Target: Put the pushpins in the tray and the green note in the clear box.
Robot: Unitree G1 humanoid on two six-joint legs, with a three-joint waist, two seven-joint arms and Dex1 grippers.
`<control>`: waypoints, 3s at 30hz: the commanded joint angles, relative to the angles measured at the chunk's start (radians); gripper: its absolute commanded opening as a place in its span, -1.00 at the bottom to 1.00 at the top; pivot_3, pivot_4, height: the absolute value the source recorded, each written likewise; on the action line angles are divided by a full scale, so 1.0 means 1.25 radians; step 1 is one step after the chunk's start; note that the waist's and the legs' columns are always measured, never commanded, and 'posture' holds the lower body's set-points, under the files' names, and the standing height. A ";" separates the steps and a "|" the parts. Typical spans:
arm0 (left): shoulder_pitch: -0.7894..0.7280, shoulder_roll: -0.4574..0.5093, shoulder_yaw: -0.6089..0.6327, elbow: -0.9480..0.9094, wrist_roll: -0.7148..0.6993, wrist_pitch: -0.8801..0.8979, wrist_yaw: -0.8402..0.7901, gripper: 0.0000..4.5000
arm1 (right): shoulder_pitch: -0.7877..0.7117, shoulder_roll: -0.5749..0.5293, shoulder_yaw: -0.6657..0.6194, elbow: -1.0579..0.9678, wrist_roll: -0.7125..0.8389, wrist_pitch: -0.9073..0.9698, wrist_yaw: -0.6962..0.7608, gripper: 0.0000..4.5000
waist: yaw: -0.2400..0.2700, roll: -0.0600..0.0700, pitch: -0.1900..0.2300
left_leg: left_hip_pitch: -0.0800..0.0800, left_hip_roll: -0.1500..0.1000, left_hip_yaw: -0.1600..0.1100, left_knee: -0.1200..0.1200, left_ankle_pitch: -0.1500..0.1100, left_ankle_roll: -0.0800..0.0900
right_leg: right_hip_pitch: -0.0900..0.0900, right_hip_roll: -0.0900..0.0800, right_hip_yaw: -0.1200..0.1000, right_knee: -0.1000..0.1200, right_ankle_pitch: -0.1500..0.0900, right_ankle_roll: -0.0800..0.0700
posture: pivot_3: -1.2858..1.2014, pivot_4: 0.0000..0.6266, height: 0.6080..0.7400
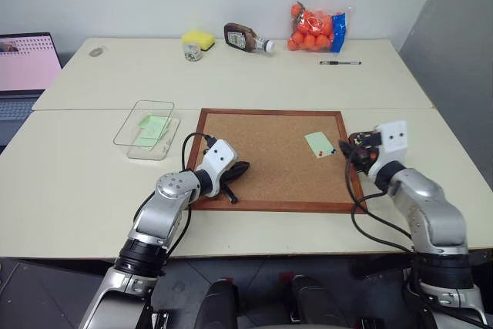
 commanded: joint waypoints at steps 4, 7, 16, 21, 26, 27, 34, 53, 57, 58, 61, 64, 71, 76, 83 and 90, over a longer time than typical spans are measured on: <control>0.002 0.007 -0.017 0.024 0.016 0.006 0.001 -1.00 | -0.025 0.013 0.022 0.051 -0.044 -0.050 -0.022 0.36 | 0.000 0.000 0.000 | 0.000 0.000 0.000 0.000 0.000 0.000 | 0.000 0.000 0.000 0.000 0.000 0.000 | 0.03 -0.52 1.00; 0.004 0.008 -0.017 0.022 0.016 0.005 0.001 -1.00 | -0.030 0.017 0.017 0.067 -0.051 -0.056 -0.025 0.36 | 0.000 0.000 0.000 | 0.000 0.000 0.000 0.000 0.000 0.000 | 0.000 0.000 0.000 0.000 0.000 0.000 | 0.03 -0.52 1.00; 0.006 0.009 -0.018 0.023 0.017 0.002 0.003 -1.00 | -0.034 0.027 0.019 0.101 -0.059 -0.065 -0.025 0.19 | 0.000 0.000 0.000 | 0.000 0.000 0.000 0.000 0.000 0.000 | 0.000 0.000 0.000 0.000 0.000 0.000 | 0.03 -0.52 1.00; 0.009 0.009 -0.017 0.021 0.017 0.003 0.004 -1.00 | -0.039 0.033 0.019 0.112 -0.060 -0.069 -0.025 -0.24 | 0.000 0.000 0.000 | 0.000 0.000 0.000 0.000 0.000 0.000 | 0.000 0.000 0.000 0.000 0.000 0.000 | 0.03 -0.52 1.00; 0.013 0.009 -0.017 0.016 0.017 0.004 0.006 -1.00 | -0.044 0.035 0.020 0.115 -0.060 -0.070 -0.022 -0.70 | 0.000 0.000 0.000 | 0.000 0.000 0.000 0.000 0.000 0.000 | 0.000 0.000 0.000 0.000 0.000 0.000 | 0.03 -0.52 1.00; 0.015 0.009 -0.017 0.014 0.017 0.004 0.006 -1.00 | -0.045 0.035 0.020 0.115 -0.060 -0.069 -0.021 -0.77 | 0.000 0.000 0.000 | 0.000 0.000 0.000 0.000 0.000 0.000 | 0.000 0.000 0.000 0.000 0.000 0.000 | 0.03 -0.52 1.00; 0.019 0.010 -0.017 0.010 0.017 0.006 0.008 -1.00 | -0.040 0.039 0.001 0.089 -0.040 -0.070 -0.015 -0.99 | 0.000 0.000 0.000 | 0.000 0.000 0.000 0.000 0.000 0.000 | 0.000 0.000 0.000 0.000 0.000 0.000 | 0.03 -0.52 1.00; 0.021 0.013 -0.024 0.014 0.025 -0.001 0.010 -1.00 | -0.018 0.076 -0.030 0.023 -0.009 -0.101 -0.024 -0.99 | 0.000 0.000 0.000 | 0.000 0.000 0.000 -0.001 0.000 0.000 | 0.000 0.000 0.000 0.000 0.000 0.000 | 0.03 -0.52 1.00; 0.021 0.016 -0.025 0.015 0.026 -0.001 0.011 -1.00 | -0.022 0.075 -0.036 0.017 -0.003 -0.100 -0.028 -0.99 | 0.000 0.000 0.000 | 0.000 0.000 0.000 0.000 0.000 0.000 | 0.000 0.000 0.000 0.000 0.000 0.000 | 0.03 -0.52 1.00; 0.020 0.016 -0.025 0.016 0.026 -0.002 0.011 -1.00 | -0.022 0.073 -0.038 0.015 -0.002 -0.099 -0.027 -0.99 | 0.000 0.000 0.000 | 0.000 0.000 0.000 0.000 0.000 0.000 | 0.000 0.000 0.000 0.000 0.000 0.000 | 0.03 -0.52 1.00; 0.019 0.017 -0.026 0.017 0.026 -0.003 0.012 -1.00 | -0.021 0.063 -0.049 0.009 0.001 -0.098 -0.026 -0.99 | 0.000 0.000 0.000 | 0.000 0.000 0.000 -0.001 0.000 0.000 | 0.000 0.000 0.000 0.000 0.000 0.000 | 0.03 -0.52 1.00; 0.020 0.017 -0.027 0.017 0.026 -0.004 0.013 -1.00 | -0.017 0.049 -0.071 0.000 0.004 -0.095 -0.028 -0.99 | 0.000 0.000 0.000 | 0.000 0.000 0.000 0.000 0.000 0.000 | 0.000 0.000 0.000 0.000 0.000 0.000 | 0.03 -0.52 1.00; 0.023 0.015 -0.030 0.017 0.025 -0.007 0.014 -1.00 | -0.011 0.003 -0.123 0.039 -0.027 -0.100 -0.067 -0.99 | 0.000 0.000 0.000 | 0.000 0.000 0.000 -0.001 0.000 0.000 | 0.000 0.000 0.000 0.000 0.000 0.000 | 0.03 -0.52 1.00; 0.024 0.012 -0.035 0.019 0.027 -0.012 0.015 -1.00 | -0.030 -0.029 -0.127 0.116 -0.047 -0.111 -0.078 -0.99 | 0.000 0.000 0.000 | 0.000 0.000 0.000 0.000 0.000 0.000 | 0.000 0.000 0.000 0.000 0.000 0.000 | 0.03 -0.52 1.00; 0.026 0.012 -0.037 0.019 0.027 -0.016 0.016 -1.00 | -0.077 -0.053 -0.131 0.223 -0.060 -0.130 -0.084 -0.89 | 0.000 0.000 0.000 | 0.000 0.000 0.001 0.000 0.000 0.000 | 0.000 0.000 0.001 0.000 0.000 0.000 | 0.03 -0.52 1.00; 0.031 0.015 -0.037 0.011 0.027 -0.012 0.017 -1.00 | -0.082 -0.056 -0.126 0.243 -0.060 -0.138 -0.088 -0.24 | 0.000 0.000 0.000 | 0.000 0.000 0.001 -0.001 0.000 0.000 | 0.000 0.000 0.001 0.000 0.000 0.000 | 0.03 -0.52 1.00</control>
